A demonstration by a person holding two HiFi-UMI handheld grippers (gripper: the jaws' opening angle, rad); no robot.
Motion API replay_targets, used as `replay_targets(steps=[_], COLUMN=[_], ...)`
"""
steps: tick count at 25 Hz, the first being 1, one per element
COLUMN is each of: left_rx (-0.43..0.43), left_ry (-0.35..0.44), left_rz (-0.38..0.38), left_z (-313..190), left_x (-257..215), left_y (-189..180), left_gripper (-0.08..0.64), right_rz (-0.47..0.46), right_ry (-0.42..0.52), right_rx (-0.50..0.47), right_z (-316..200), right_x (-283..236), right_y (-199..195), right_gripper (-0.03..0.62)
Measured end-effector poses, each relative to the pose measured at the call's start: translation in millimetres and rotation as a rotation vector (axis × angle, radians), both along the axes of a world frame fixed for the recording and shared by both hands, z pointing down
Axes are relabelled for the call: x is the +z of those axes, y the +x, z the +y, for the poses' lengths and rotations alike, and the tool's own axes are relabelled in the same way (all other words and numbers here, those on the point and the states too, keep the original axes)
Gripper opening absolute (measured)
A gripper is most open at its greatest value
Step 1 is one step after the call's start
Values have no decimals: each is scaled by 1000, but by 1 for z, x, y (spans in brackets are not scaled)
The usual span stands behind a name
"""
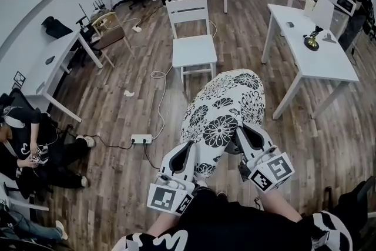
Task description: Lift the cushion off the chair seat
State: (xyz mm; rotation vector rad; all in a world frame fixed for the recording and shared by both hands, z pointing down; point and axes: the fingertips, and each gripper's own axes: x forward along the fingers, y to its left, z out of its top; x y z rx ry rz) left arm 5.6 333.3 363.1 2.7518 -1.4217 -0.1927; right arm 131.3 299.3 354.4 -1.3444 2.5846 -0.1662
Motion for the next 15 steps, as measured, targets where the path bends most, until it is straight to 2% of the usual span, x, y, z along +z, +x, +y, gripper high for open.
replay_targets(steps=[15], left_rx=[7], left_ry=[-6], left_rz=[14], left_z=[20], left_x=[4], left_y=[2], left_gripper=[0], right_rz=[8], right_ry=[11], right_rx=[2], right_z=[20], right_x=[-2], right_y=[2], right_gripper=[32])
